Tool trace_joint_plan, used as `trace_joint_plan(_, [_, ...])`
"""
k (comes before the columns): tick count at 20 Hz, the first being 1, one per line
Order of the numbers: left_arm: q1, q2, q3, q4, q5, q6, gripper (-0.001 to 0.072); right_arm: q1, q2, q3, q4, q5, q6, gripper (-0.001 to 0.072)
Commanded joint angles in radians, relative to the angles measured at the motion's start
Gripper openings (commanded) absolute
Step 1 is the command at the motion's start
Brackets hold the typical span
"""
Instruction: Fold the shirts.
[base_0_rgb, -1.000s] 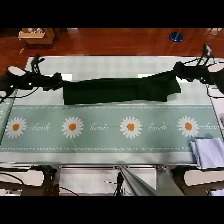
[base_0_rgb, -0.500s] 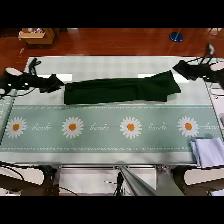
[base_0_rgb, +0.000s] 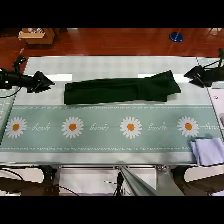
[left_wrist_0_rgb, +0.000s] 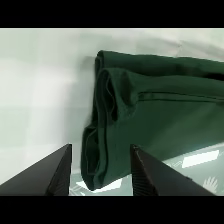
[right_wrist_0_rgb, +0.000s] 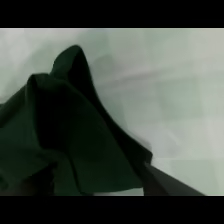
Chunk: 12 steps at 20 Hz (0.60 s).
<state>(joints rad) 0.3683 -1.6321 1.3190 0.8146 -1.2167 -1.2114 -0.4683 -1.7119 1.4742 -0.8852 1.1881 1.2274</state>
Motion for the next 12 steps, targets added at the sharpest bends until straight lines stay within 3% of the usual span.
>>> trace_joint_plan(1, [-0.005, 0.003, 0.002, 0.001, -0.026, 0.000, 0.0440, 0.008, -0.058, 0.006, 0.050, 0.117, -0.056, 0.0610])
trace_joint_plan(7, [-0.005, -0.006, 0.001, 0.043, -0.014, -0.006, 0.0440, 0.097, -0.117, 0.006, 0.029, -0.037, -0.061, 0.0609])
trace_joint_plan(12, [-0.010, -0.018, 0.001, 0.053, -0.019, -0.016, 0.0439, 0.223, -0.194, 0.006, 0.014, -0.077, -0.051, 0.0599])
